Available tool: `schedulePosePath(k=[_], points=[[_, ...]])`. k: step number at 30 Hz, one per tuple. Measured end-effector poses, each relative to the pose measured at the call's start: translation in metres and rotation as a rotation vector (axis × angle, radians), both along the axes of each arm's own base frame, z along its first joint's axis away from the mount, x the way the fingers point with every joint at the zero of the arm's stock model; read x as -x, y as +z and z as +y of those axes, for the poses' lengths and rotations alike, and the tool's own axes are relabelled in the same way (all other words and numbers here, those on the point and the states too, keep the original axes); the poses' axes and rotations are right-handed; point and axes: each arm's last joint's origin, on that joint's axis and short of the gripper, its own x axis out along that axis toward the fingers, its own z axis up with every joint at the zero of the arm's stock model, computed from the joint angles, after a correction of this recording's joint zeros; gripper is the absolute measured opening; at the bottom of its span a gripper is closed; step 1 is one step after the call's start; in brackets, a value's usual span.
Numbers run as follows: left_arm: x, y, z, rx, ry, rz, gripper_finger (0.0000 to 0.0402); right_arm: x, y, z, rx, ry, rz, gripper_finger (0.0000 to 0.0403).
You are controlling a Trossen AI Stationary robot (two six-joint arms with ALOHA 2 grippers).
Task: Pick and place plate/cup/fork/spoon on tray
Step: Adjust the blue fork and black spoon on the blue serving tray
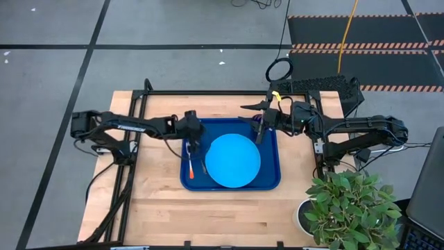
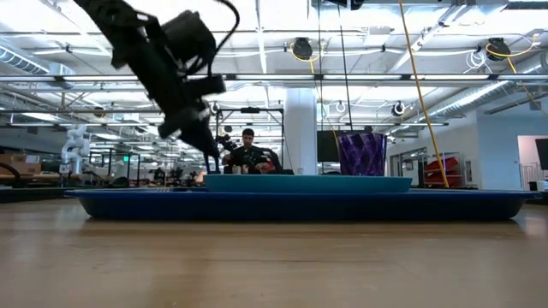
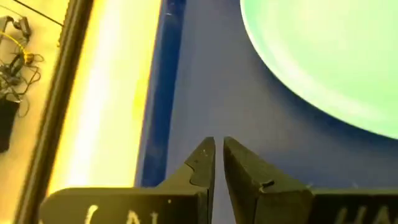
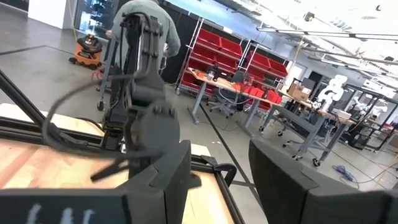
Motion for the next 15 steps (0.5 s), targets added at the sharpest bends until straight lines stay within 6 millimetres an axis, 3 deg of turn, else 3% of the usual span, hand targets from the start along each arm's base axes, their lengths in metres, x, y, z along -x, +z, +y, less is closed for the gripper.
schedulePosePath(k=[5,10,15], points=[[0.007,0.031,-0.011,0.037,0.044,-0.046,0.0037,0.0,-0.001,0.0,-0.001,0.0,0.007,0.0157],[0.021,0.033,-0.014,0.113,0.142,0.023,0.0037,0.0,-0.001,0.0,-0.002,0.0,0.012,0.0157],[0.024,0.025,0.005,0.212,0.174,0.059,0.004,0.0,0.001,0.0,0.001,0.0,-0.013,0.0157]])
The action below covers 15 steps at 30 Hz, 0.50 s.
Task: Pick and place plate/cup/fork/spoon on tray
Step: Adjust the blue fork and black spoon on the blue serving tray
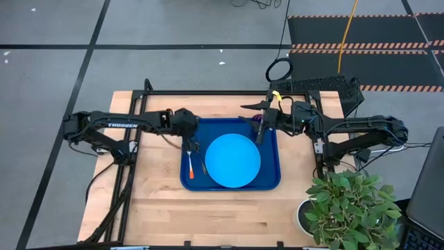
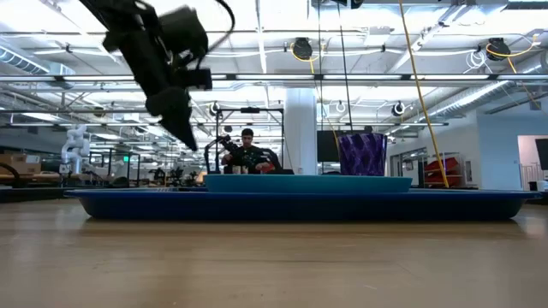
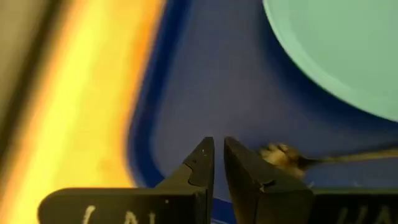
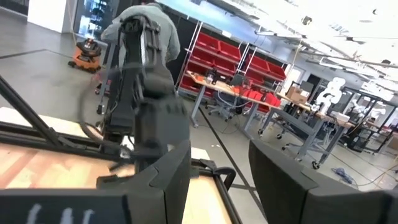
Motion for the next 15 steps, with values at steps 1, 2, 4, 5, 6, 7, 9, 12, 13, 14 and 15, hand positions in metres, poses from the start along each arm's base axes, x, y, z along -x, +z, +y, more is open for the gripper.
schedulePosePath(k=[1,2,4,5,6,7,9,12,13,14,15], points=[[0.002,-0.004,0.004,0.053,0.001,0.018,0.0044,0.0,0.001,0.0,0.002,0.0,-0.006,0.0157],[0.006,-0.008,0.007,0.105,0.015,0.049,0.0051,0.0,0.001,0.0,0.005,0.0,-0.006,0.0157],[0.01,-0.011,0.013,0.156,0.04,0.085,0.0073,0.001,0.001,0.0,0.008,-0.001,-0.007,0.0157],[0.011,-0.01,0.016,0.162,0.056,0.098,0.0086,0.001,0.001,0.0,0.01,-0.001,-0.003,0.0157],[0.013,-0.009,0.018,0.171,0.074,0.111,0.0099,0.002,0.002,0.0,0.015,-0.001,-0.006,0.0157],[0.015,-0.007,0.02,0.182,0.095,0.119,0.0112,0.002,0.003,0.0,0.024,-0.002,-0.009,0.0157],[0.013,-0.001,0.024,0.2,0.108,0.098,0.0137,0.002,0.002,0.0,0.034,-0.002,-0.003,0.0157],[0.011,0.008,0.029,0.285,0.083,0.046,0.0167,0.002,0.002,0.0,0.057,-0.004,0.004,0.0157],[0.01,0.01,0.03,0.325,0.069,0.025,0.0174,0.002,0.002,0.0,0.064,-0.005,0.005,0.0157],[0.01,0.012,0.032,0.372,0.053,0.002,0.018,0.002,0.002,0.0,0.067,-0.005,0.006,0.0157],[0.009,0.012,0.034,0.421,0.036,-0.016,0.0185,0.002,0.002,0.0,0.069,-0.005,0.007,0.0157]])
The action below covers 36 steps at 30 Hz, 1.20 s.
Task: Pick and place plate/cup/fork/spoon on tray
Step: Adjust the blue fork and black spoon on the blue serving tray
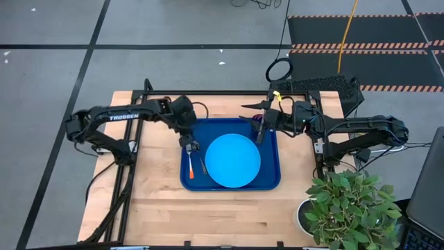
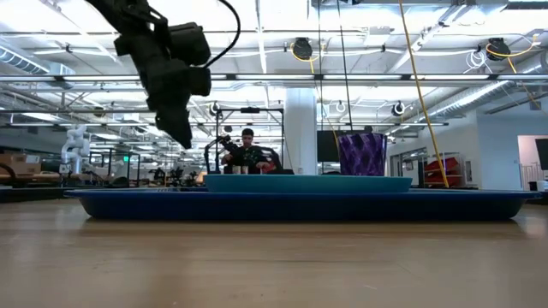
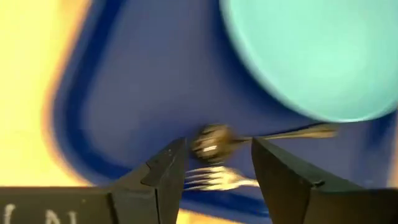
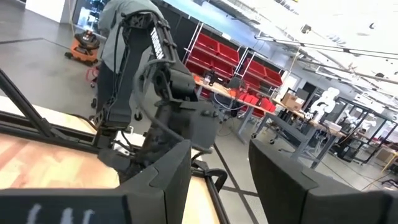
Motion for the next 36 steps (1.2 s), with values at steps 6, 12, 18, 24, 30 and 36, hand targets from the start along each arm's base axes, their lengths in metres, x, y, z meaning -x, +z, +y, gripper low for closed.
schedulePosePath(k=[6,12,18,24,30,36], points=[[0.006,-0.016,0.019,0.18,-0.003,0.045,0.0179,0.0,0.0,0.0,-0.001,0.0,0.002,0.0157],[0.007,-0.044,0.036,0.251,-0.023,0.114,0.0151,0.0,0.0,0.0,-0.008,0.0,0.001,0.0157],[0.004,-0.067,0.042,0.291,-0.05,0.175,0.0136,0.0,-0.001,0.0,-0.012,0.0,0.013,0.0157],[-0.005,-0.063,0.045,0.266,-0.072,0.147,0.0138,0.0,-0.002,0.0,-0.02,0.001,0.015,0.0157],[-0.013,-0.056,0.045,0.248,-0.09,0.123,0.0138,0.0,-0.003,0.0,-0.022,0.001,0.028,0.0157],[-0.013,-0.056,0.04,0.257,-0.111,0.142,0.0138,0.0,-0.003,0.0,-0.022,0.0,0.029,0.0157]])
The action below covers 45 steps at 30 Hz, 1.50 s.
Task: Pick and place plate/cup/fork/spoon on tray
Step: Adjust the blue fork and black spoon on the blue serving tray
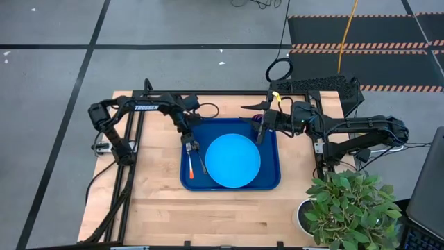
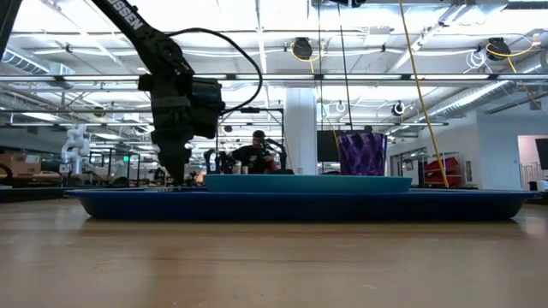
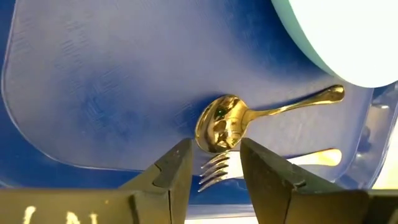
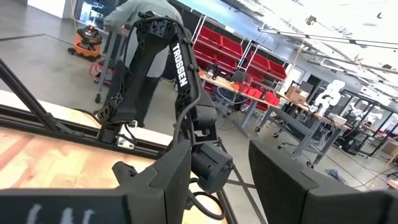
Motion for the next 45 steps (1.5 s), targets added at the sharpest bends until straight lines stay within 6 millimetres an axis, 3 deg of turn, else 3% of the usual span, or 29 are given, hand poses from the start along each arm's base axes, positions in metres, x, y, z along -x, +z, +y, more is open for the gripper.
schedulePosePath(k=[5,15,33,45], points=[[-0.001,-0.002,0.0,-0.008,-0.003,0.008,0.0138,0.0,0.0,0.0,0.0,0.0,0.0,0.0157],[-0.006,-0.025,-0.001,0.01,-0.024,0.085,0.0138,0.0,0.0,0.0,0.0,0.0,0.0,0.0157],[-0.011,-0.025,0.002,-0.023,-0.026,0.028,0.0138,0.0,0.0,0.0,0.0,0.0,0.0,0.0157],[-0.02,-0.008,0.005,-0.041,-0.047,0.015,0.0138,0.0,0.0,0.0,0.0,0.0,0.002,0.0157]])
